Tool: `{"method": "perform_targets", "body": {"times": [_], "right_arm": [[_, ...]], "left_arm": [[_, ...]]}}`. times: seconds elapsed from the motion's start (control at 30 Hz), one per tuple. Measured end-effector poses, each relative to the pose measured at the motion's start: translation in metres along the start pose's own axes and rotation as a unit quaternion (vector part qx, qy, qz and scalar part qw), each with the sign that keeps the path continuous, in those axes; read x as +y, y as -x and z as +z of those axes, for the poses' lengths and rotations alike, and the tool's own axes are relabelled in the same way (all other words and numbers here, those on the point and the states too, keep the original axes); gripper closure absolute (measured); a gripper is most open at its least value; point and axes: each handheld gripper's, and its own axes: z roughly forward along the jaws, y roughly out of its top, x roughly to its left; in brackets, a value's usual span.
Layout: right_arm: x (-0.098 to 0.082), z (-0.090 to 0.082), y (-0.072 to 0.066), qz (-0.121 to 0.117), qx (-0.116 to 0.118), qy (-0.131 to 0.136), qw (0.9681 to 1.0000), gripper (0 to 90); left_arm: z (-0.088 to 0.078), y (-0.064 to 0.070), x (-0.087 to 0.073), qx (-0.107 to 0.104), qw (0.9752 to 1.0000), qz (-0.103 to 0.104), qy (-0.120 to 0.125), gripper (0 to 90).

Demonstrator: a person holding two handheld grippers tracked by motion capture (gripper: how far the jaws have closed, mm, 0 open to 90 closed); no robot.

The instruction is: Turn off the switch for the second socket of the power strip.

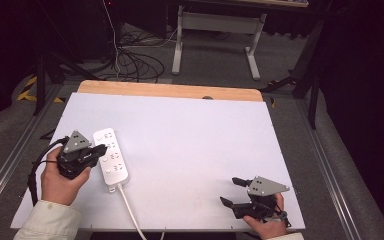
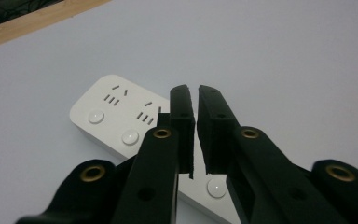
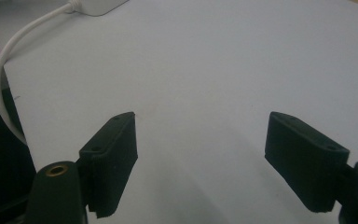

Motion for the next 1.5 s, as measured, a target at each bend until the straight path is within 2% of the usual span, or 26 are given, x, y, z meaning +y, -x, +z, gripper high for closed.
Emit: {"method": "perform_targets", "body": {"times": [0.03,0.1,0.17,0.27,0.3,0.43,0.53,0.63,0.87,0.93,1.07,1.33,1.43,1.5], "right_arm": [[0.0,0.0,0.0,0.0,0.0,0.0,1.0,25.4],[0.0,0.0,0.0,0.001,0.0,0.001,1.0,25.4],[0.0,0.0,0.0,0.001,0.0,0.001,1.0,25.4],[0.0,-0.001,0.0,0.0,-0.002,0.001,1.0,25.4],[0.0,-0.001,0.0,0.001,-0.002,0.001,1.0,25.4],[0.0,-0.001,0.0,0.0,-0.001,0.001,1.0,25.4],[0.0,-0.001,0.0,0.001,-0.002,0.001,1.0,25.3],[0.0,-0.002,0.0,0.001,-0.002,0.002,1.0,25.4],[0.0,-0.002,0.0,0.0,-0.002,0.002,1.0,25.4],[0.0,-0.002,0.0,-0.001,-0.001,0.002,1.0,25.3],[0.0,-0.002,0.0,-0.001,0.0,0.002,1.0,25.3],[0.0,-0.002,-0.001,-0.001,-0.001,0.001,1.0,25.3],[0.0,-0.001,-0.001,-0.001,-0.001,0.001,1.0,25.3],[0.0,-0.002,-0.001,-0.002,-0.002,0.001,1.0,25.3]], "left_arm": [[-0.001,0.0,0.001,0.003,1.0,0.002,0.007,76.0],[-0.004,0.001,0.002,-0.01,0.9997,-0.005,0.02,65.1],[-0.006,0.002,0.003,-0.015,0.9994,-0.006,0.029,62.2],[-0.01,0.004,0.004,-0.022,0.999,0.007,0.039,49.8],[-0.011,0.005,0.004,-0.027,0.9988,0.002,0.041,43.6],[-0.02,0.008,0.004,-0.034,0.9981,0.008,0.052,37.2],[-0.027,0.009,0.003,-0.048,0.9967,-0.006,0.065,34.6],[-0.036,0.01,0.0,-0.058,0.9952,-0.007,0.079,29.7],[-0.051,0.014,-0.012,-0.075,0.9924,-0.013,0.097,27.1],[-0.053,0.015,-0.017,-0.074,0.9927,-0.004,0.095,26.5],[-0.055,0.016,-0.028,-0.092,0.9913,-0.012,0.093,25.4],[-0.052,0.018,-0.053,-0.096,0.9888,-0.019,0.113,21.8],[-0.051,0.02,-0.062,-0.093,0.9894,-0.022,0.109,21.8],[-0.05,0.022,-0.067,-0.09,0.9904,-0.015,0.104,21.8]]}}
